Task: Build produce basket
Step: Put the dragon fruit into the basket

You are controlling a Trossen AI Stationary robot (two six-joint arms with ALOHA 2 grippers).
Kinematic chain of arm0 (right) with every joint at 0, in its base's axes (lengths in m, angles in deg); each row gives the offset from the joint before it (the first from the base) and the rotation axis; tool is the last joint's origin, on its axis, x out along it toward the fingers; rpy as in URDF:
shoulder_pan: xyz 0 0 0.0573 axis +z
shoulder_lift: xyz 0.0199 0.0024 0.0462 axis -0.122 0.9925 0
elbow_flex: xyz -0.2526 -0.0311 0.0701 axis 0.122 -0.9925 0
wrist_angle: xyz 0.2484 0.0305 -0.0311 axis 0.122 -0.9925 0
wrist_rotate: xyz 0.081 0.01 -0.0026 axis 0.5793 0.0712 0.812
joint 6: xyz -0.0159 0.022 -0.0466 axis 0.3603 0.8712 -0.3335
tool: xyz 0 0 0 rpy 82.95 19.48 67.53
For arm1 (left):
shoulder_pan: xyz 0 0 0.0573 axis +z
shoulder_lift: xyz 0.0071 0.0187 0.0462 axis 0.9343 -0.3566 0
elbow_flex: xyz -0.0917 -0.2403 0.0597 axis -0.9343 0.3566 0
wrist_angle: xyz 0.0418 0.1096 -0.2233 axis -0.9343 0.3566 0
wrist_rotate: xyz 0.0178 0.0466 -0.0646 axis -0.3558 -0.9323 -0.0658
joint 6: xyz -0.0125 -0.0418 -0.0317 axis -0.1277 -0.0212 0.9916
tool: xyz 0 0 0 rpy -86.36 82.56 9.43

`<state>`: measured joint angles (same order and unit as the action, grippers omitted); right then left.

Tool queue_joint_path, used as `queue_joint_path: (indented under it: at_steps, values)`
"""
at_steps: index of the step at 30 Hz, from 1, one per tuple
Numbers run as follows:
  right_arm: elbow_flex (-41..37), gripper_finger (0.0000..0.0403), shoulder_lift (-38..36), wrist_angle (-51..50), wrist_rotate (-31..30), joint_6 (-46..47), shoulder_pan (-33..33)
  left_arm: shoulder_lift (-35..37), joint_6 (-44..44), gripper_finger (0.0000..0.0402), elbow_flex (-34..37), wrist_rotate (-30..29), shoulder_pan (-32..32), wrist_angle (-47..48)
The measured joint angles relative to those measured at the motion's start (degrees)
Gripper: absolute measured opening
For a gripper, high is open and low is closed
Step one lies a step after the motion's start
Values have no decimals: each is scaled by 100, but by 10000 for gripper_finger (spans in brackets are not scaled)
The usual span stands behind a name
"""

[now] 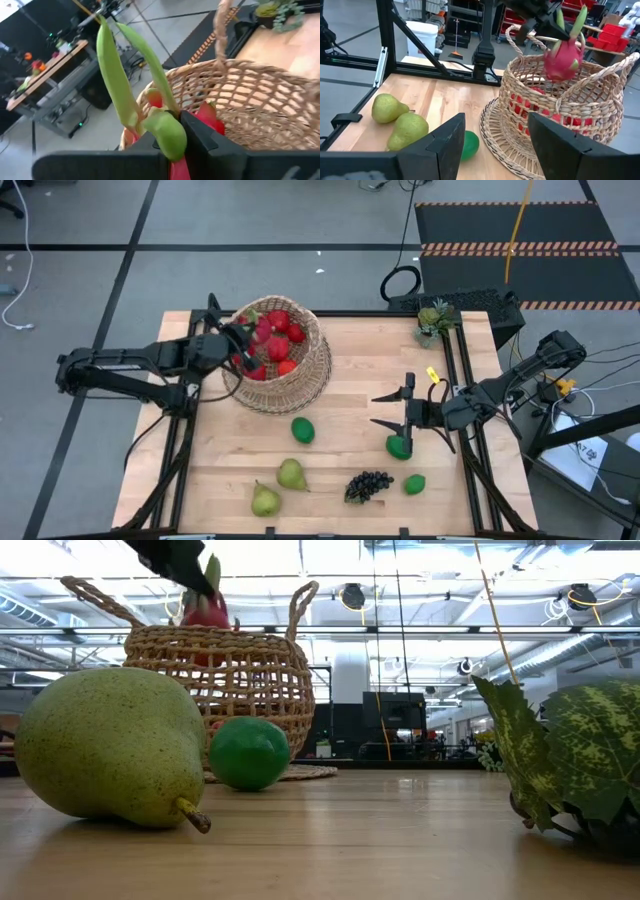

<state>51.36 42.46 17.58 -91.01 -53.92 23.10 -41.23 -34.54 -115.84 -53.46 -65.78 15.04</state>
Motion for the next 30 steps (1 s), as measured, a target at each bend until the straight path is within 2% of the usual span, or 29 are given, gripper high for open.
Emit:
queue_joint_path:
  at_steps: [9, 21, 30]
  values:
    - [0, 210, 0, -69, -4, 128, 0, -196, 71, 41, 4, 111, 524, 50]
    - [0, 210, 2, -86, -4, 130, 0, -970, -123, 42, 4, 111, 845, 36]
    - [0, 210, 2, -87, -4, 132, 0, -1152, -119, 43, 4, 112, 1003, 30]
